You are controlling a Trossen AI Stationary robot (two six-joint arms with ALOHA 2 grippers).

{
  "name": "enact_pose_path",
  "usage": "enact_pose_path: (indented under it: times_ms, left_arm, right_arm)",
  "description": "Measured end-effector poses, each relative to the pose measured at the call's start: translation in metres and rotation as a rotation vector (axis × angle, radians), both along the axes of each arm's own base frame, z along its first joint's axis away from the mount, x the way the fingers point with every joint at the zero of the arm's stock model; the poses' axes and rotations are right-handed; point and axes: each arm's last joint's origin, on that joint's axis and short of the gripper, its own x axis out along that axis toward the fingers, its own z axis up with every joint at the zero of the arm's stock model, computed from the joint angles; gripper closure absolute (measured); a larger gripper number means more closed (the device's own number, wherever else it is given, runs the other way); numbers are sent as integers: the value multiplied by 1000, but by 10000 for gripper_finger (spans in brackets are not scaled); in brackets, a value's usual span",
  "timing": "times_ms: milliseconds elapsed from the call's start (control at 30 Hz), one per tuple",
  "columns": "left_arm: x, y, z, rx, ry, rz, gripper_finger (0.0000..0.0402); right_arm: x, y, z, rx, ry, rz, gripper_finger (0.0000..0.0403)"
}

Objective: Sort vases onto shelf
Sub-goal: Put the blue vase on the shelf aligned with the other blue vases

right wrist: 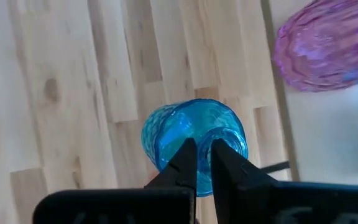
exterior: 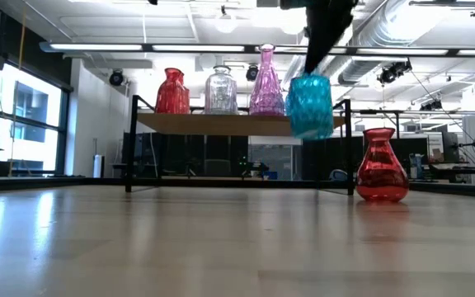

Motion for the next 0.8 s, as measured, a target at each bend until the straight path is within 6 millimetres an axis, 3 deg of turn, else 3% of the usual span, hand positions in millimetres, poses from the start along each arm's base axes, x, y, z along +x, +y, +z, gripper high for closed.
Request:
enact_pose_path:
  times_ms: [233, 467, 800]
  left_arm:
    - [0, 0, 0, 0, 0, 0, 207]
    - [0, 0, 0, 0, 0, 0, 207]
    - [0, 0, 0, 0, 0, 0, 207]
  right_arm:
    - [-11, 0, 36, 9, 14, 3, 403]
    - [-21, -4, 58, -64, 29, -7, 403]
    - [-25, -27, 61, -206, 69, -74, 403]
